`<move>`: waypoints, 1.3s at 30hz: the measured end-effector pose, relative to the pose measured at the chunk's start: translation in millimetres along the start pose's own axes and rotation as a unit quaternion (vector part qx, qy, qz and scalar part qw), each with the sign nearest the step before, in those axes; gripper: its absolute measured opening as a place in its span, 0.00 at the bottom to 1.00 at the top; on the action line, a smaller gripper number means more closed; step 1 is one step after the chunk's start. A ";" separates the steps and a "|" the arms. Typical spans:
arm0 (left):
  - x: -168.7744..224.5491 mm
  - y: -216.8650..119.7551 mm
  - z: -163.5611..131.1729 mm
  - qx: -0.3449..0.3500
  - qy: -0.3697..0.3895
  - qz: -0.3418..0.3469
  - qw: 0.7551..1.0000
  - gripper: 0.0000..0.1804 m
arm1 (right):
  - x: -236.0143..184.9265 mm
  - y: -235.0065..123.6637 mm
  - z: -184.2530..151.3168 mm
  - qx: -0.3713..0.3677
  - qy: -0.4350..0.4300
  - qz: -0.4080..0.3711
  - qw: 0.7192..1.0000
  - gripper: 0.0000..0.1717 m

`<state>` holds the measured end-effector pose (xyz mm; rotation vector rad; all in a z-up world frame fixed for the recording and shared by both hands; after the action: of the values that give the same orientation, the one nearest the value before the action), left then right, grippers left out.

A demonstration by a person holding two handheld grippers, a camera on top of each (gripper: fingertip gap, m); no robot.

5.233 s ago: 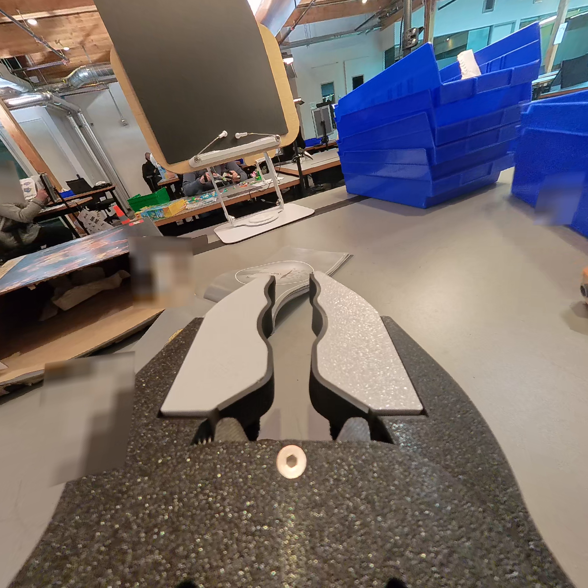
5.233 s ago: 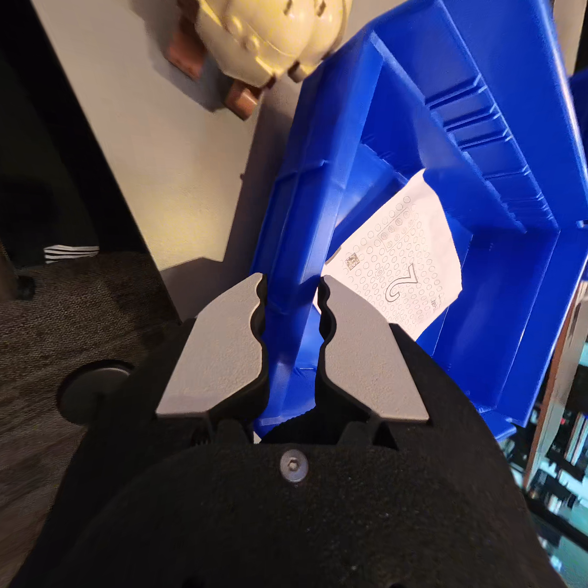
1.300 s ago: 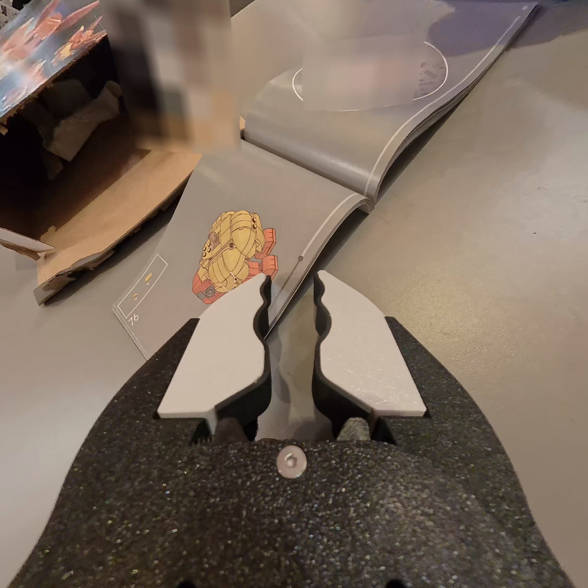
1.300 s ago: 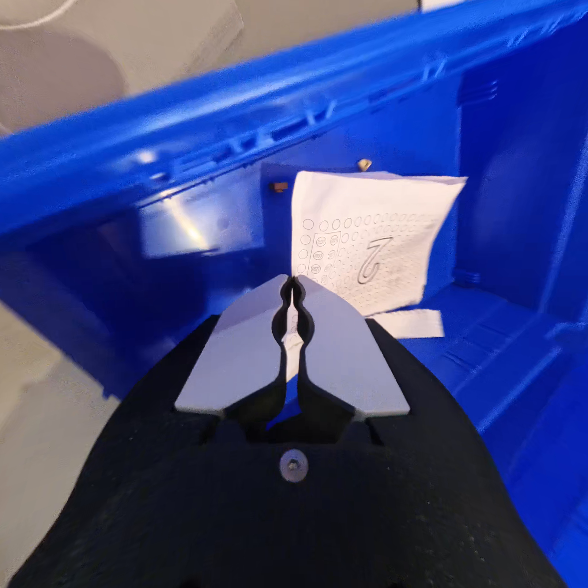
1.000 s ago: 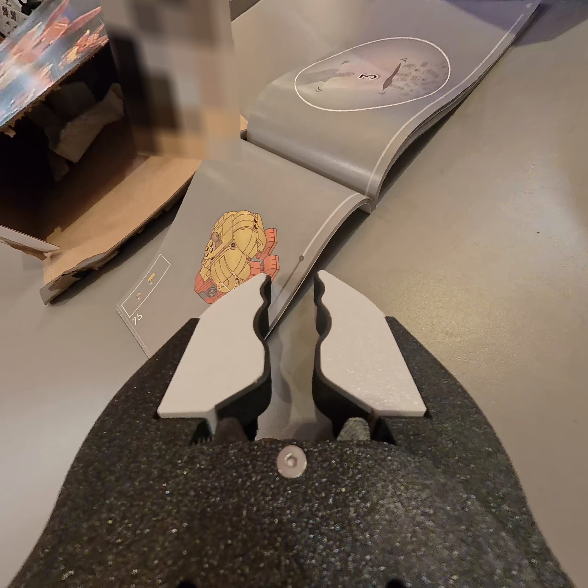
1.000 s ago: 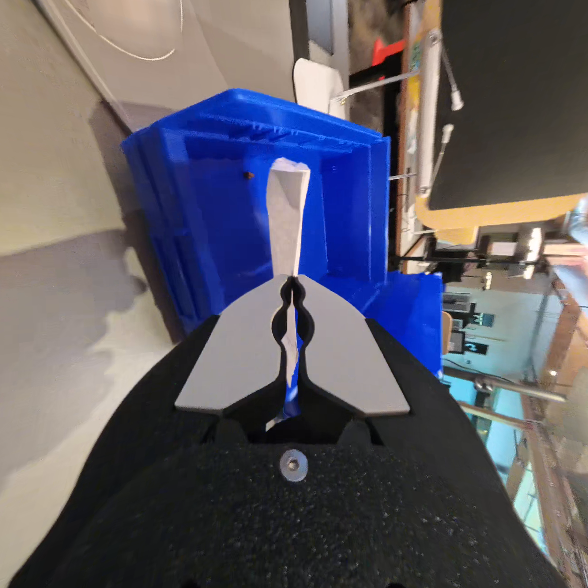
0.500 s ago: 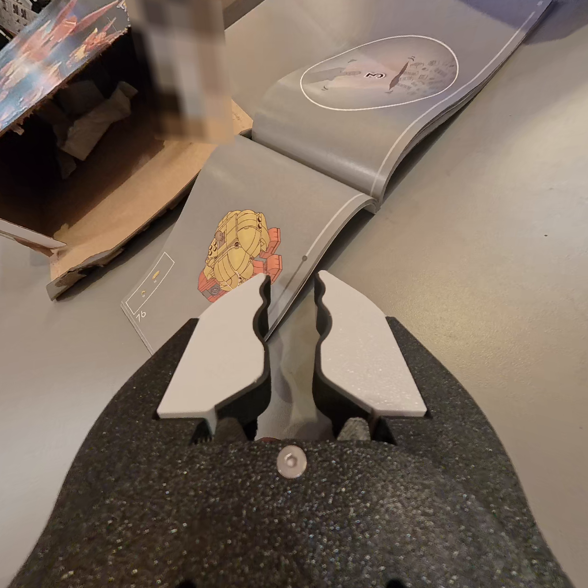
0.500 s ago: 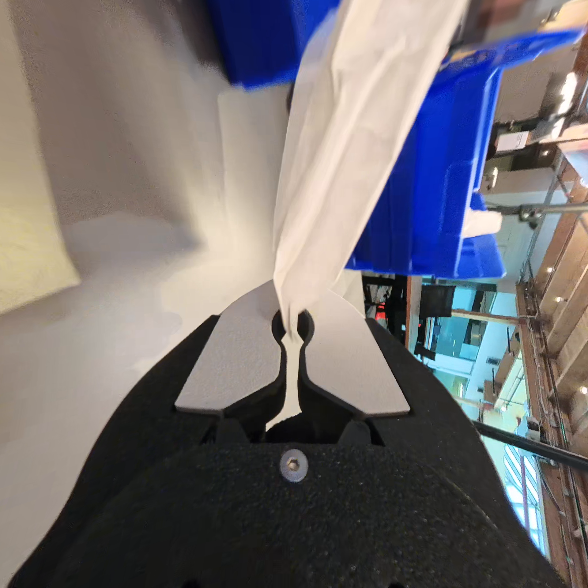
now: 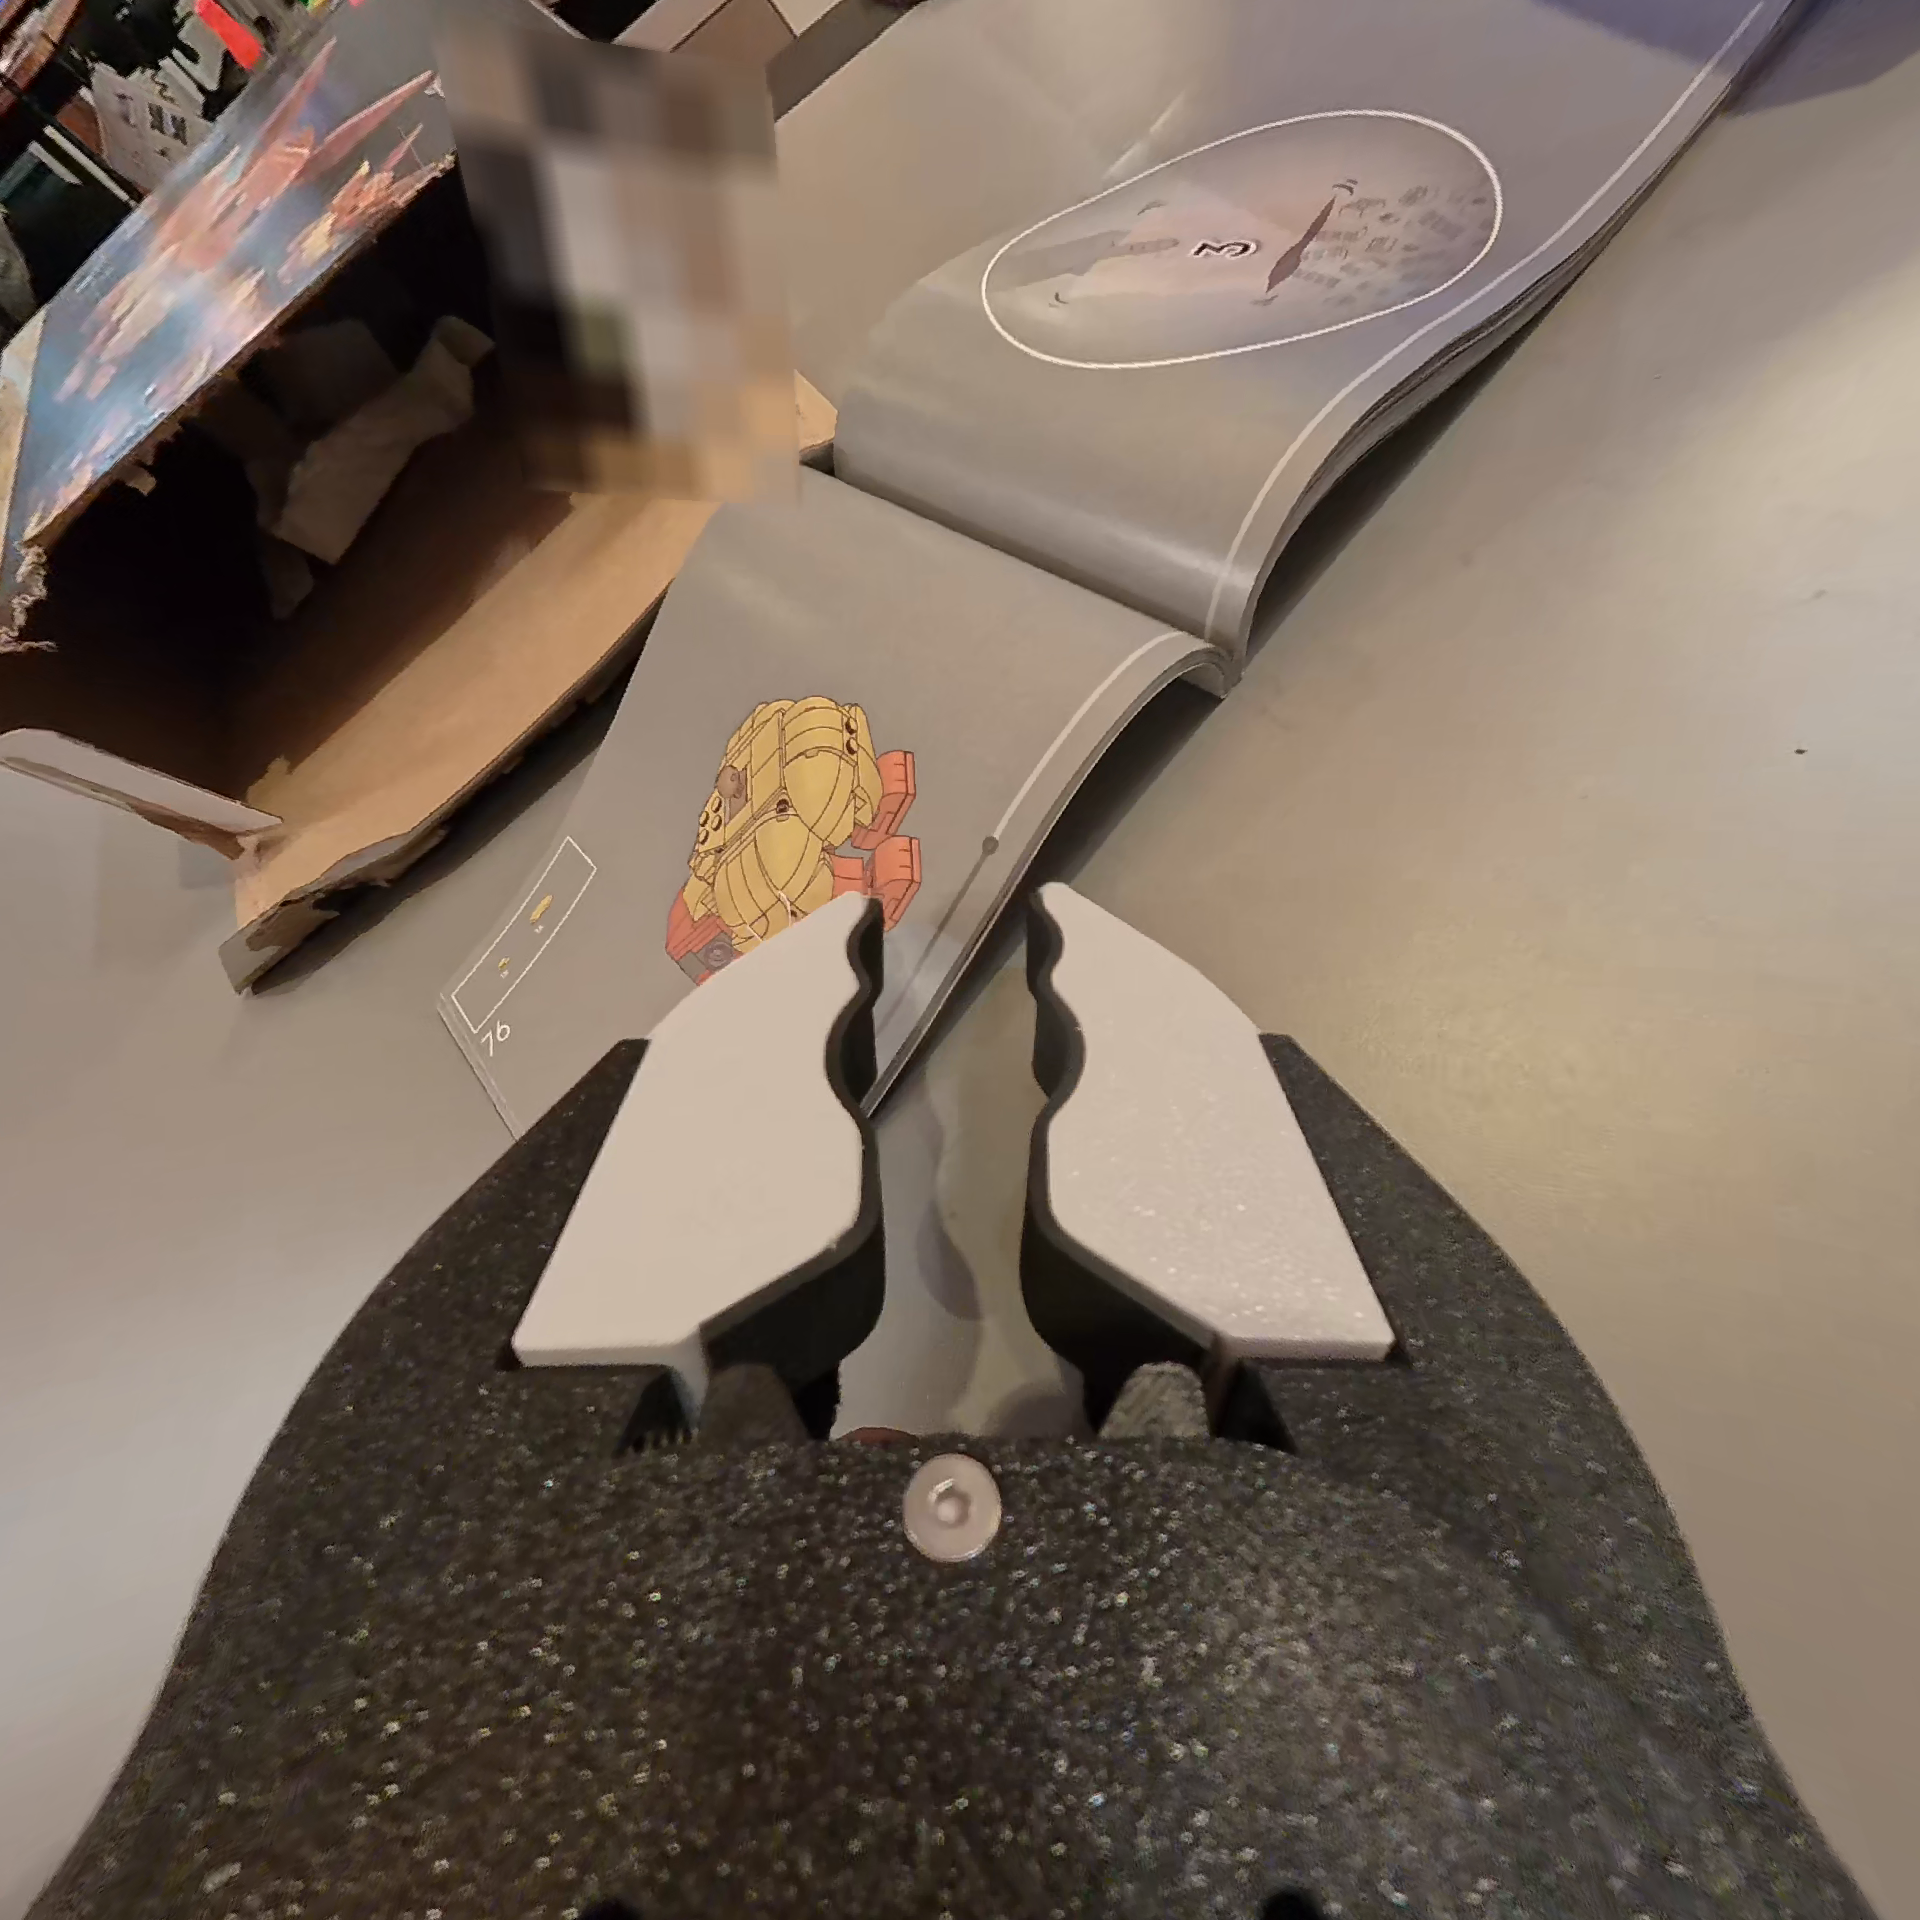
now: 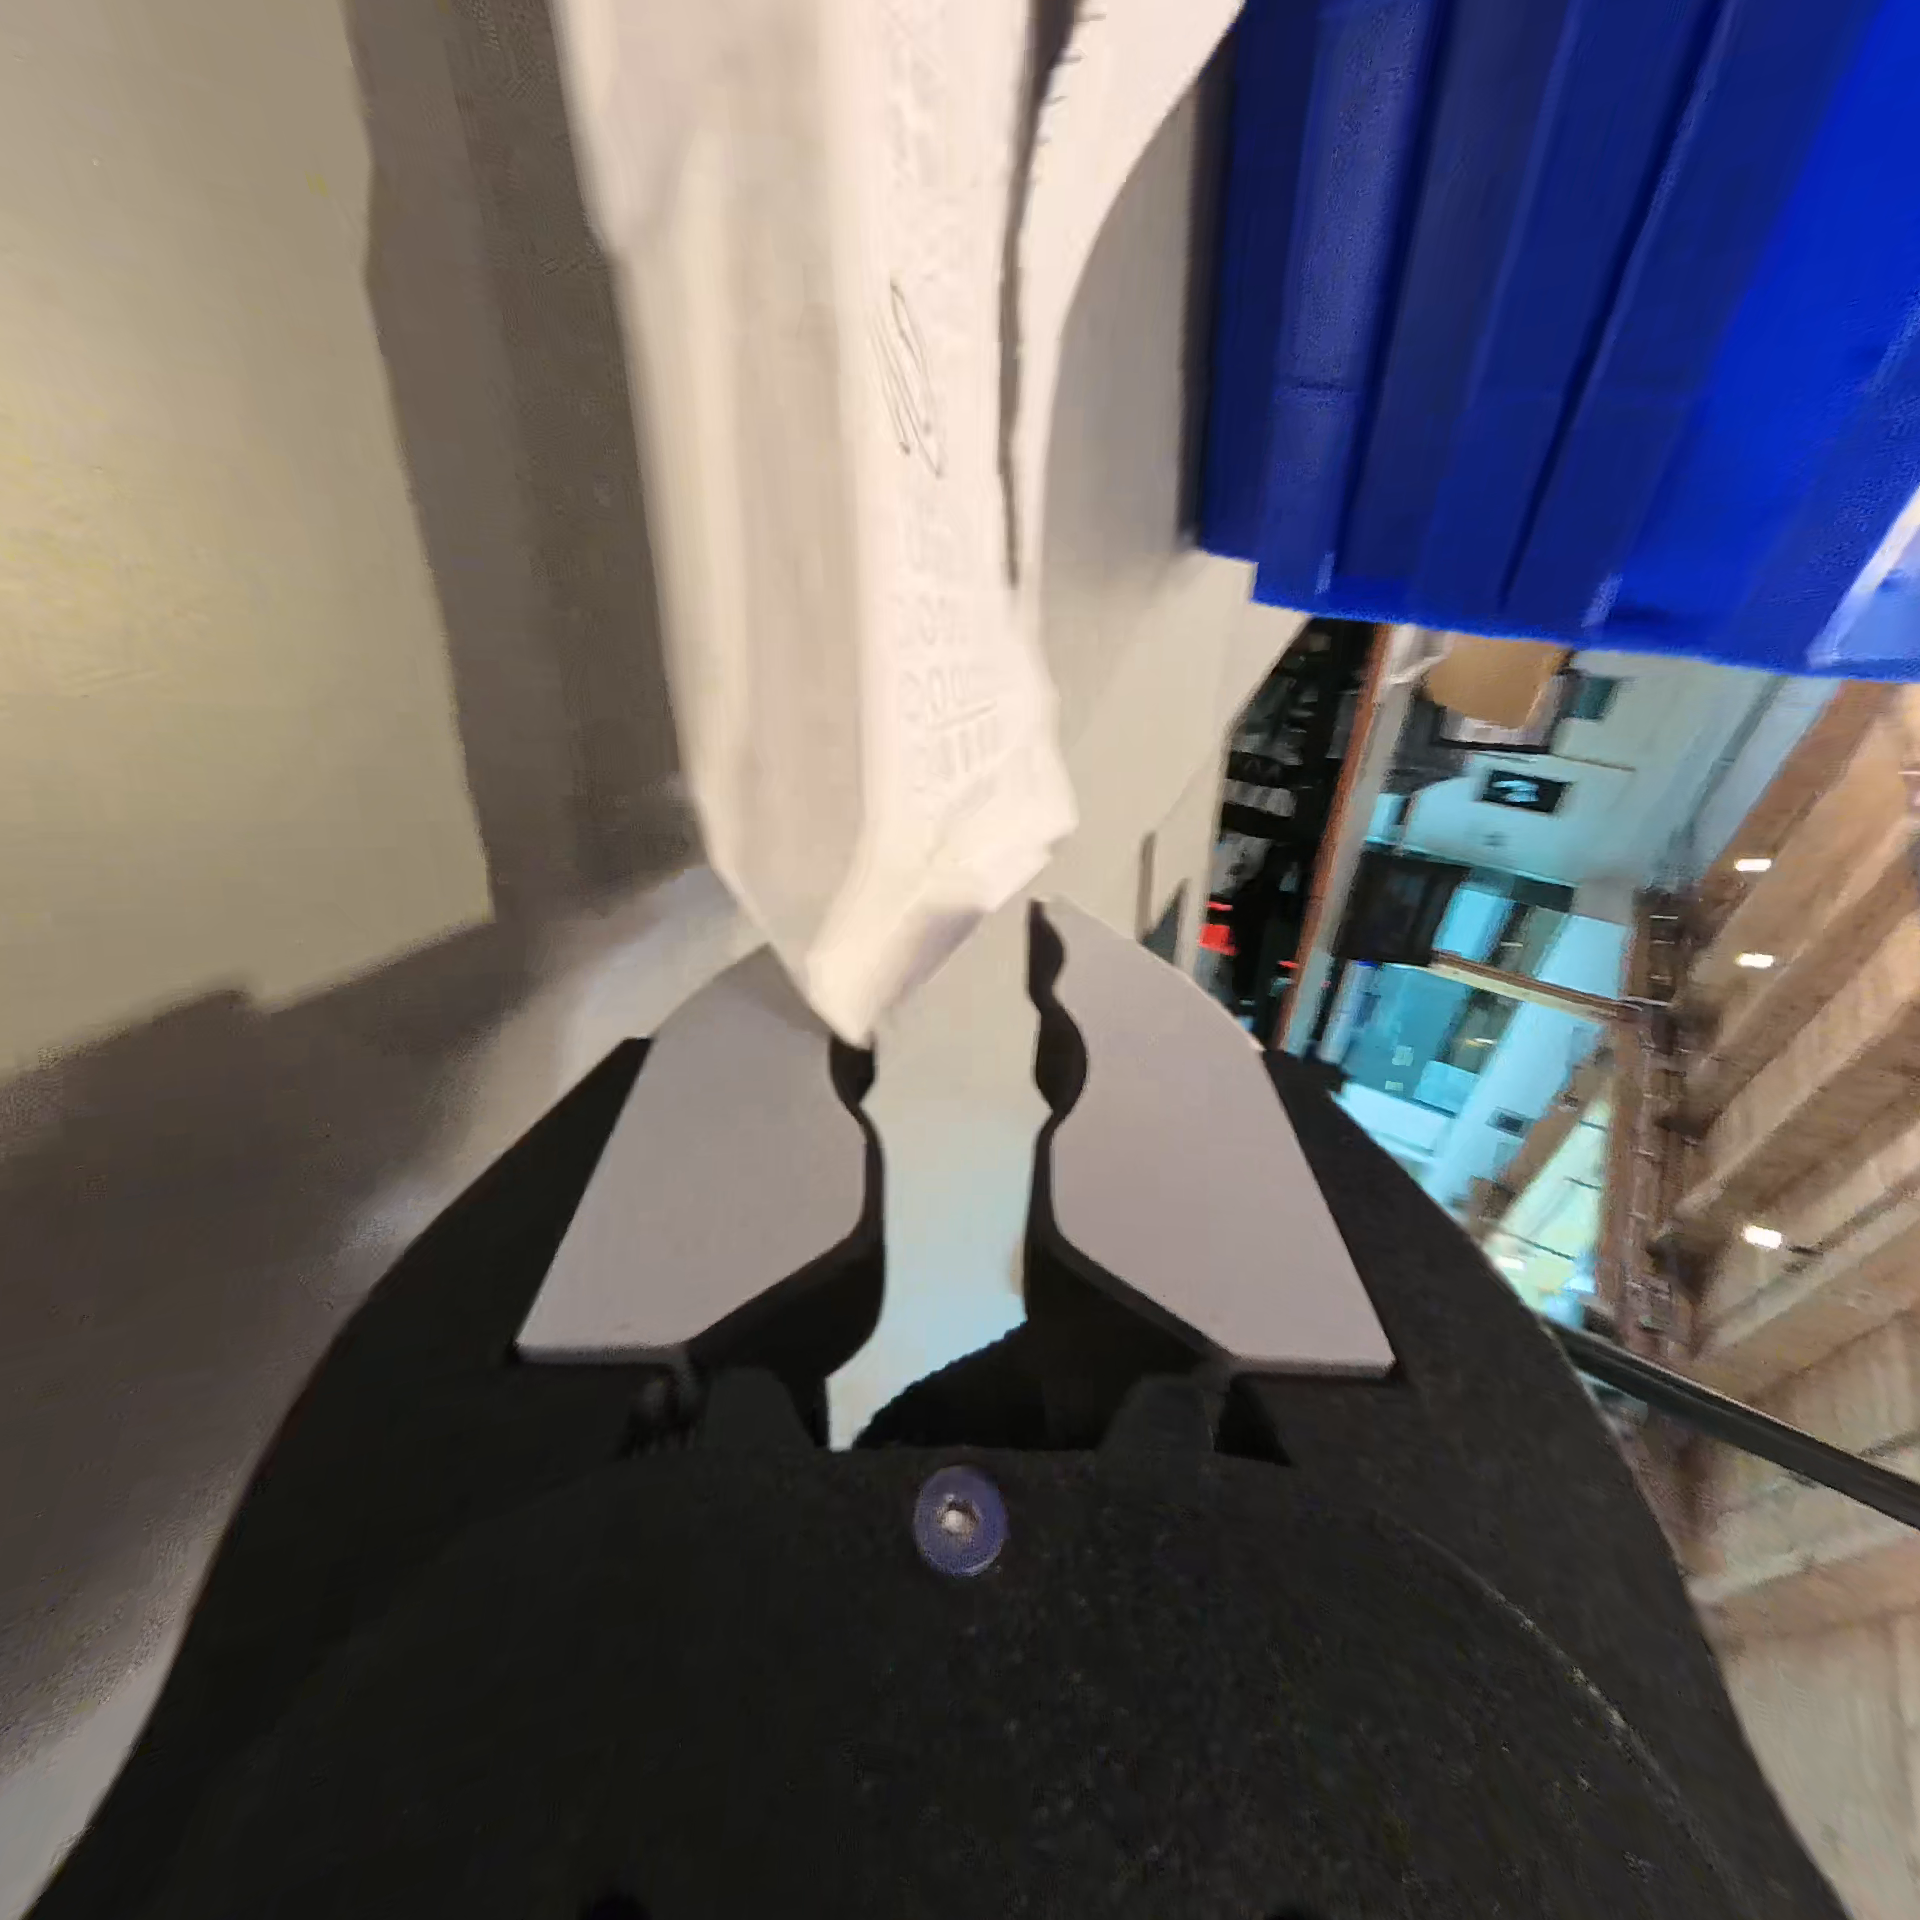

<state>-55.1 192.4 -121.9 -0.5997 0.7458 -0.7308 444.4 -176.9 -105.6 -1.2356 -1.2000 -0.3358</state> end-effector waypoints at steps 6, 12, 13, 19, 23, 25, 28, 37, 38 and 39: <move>8.9 -11.9 -1.9 0.056 0.049 -0.014 0.997 0.28 | -10.0 -35.5 -40.1 -0.026 0.055 0.106 0.992 0.42; 43.2 -37.1 7.7 0.138 0.080 -0.095 0.983 0.29 | -51.8 -124.4 -3.9 0.175 0.157 0.273 0.933 0.42; 54.0 -42.2 13.1 0.152 0.084 -0.127 0.977 0.29 | -64.6 -141.5 17.9 0.229 0.158 0.306 0.910 0.42; 137.7 -72.4 49.7 0.211 0.154 -0.350 0.900 0.32 | -112.1 -174.5 124.3 0.322 0.148 0.343 0.870 0.49; 174.7 -80.4 57.4 0.203 0.210 -0.417 0.861 0.34 | -95.5 -157.4 147.4 0.332 0.171 0.329 0.867 0.33; 181.4 -77.3 60.1 0.191 0.224 -0.422 0.857 0.34 | -79.3 -142.5 152.9 0.334 0.187 0.298 0.875 0.20; 182.1 -68.6 68.1 0.174 0.214 -0.427 0.861 0.34 | -53.4 -118.4 163.3 0.334 0.223 0.307 0.863 0.19; 183.8 -47.6 98.8 0.116 0.154 -0.405 0.894 0.41 | -44.8 -105.3 215.9 0.326 0.172 0.297 0.881 0.26; 183.4 -45.2 100.4 0.116 0.151 -0.402 0.896 0.41 | -49.5 -109.1 221.8 0.333 0.162 0.298 0.880 0.26; 182.1 -42.6 101.5 0.117 0.146 -0.400 0.897 0.41 | -53.6 -113.4 226.7 0.341 0.153 0.298 0.879 0.24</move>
<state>101.8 50.1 -101.5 -0.5755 0.6569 -1.6811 220.6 -47.3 -121.0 -0.8199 -0.5300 0.3300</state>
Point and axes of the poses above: each gripper's, where its closed fingertips meet, y out along the fingers, z out of its top, x = y × z across the jaws, the point moved 8 cm from there along -y, back along the fingers, and after that the axes turned 13 degrees about -x, right-handed, at the moved point
